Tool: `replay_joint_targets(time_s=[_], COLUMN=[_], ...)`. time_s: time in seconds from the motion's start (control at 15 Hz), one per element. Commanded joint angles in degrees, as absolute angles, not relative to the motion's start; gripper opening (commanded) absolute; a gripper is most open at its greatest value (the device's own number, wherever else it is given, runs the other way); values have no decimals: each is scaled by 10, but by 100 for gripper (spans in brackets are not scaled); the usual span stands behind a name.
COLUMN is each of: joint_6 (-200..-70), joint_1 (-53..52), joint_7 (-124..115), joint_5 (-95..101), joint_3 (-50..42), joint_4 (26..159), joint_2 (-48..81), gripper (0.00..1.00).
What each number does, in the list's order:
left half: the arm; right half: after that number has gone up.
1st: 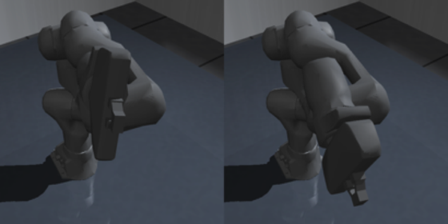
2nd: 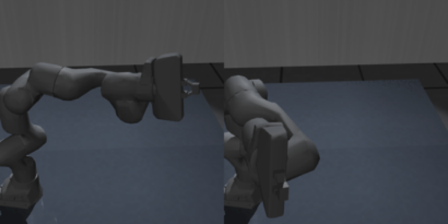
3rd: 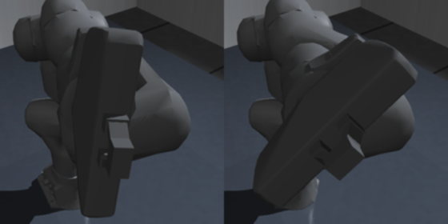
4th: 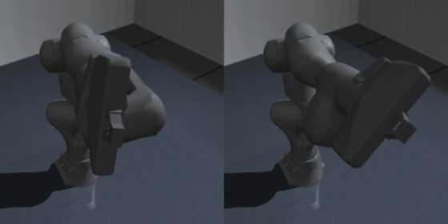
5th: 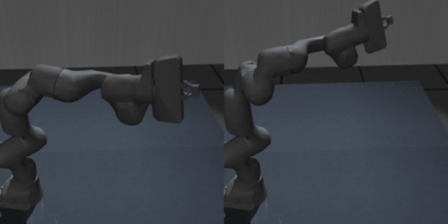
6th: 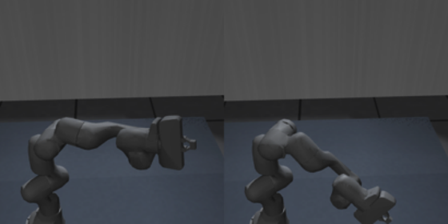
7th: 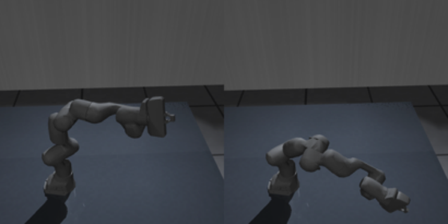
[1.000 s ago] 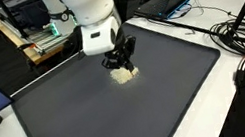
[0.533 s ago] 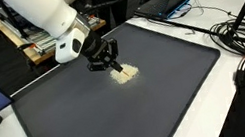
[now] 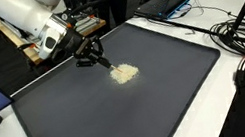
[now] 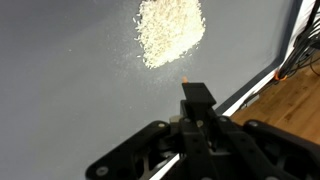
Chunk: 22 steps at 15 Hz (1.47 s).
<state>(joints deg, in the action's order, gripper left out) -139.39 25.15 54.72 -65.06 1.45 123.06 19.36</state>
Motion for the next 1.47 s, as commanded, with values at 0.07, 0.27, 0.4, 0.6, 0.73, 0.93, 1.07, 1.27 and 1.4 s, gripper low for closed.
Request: replay_joint_targets(time_s=[0.07, 0.27, 0.4, 0.6, 0.73, 0.93, 1.07, 1.27, 1.4], joint_6=[-1388, -1386, -1385, -1396, -1417, -1466, -1506, -1546, -1560], joint_1=[223, 204, 190, 165, 147, 120, 103, 84, 77], joint_7=[650, 694, 694, 683, 677, 653, 627, 569, 514], joint_5=[-767, -811, -820, -818, -817, -800, -782, -710, -633], joint_3=[-33, -57, -70, -80, -83, -83, -81, -80, -79], joint_4=[1295, 1317, 1328, 1344, 1355, 1369, 1378, 1394, 1405], joint_2=[156, 153, 150, 132, 116, 93, 79, 59, 46], gripper=[3, 3, 3, 3, 3, 3, 3, 3, 3])
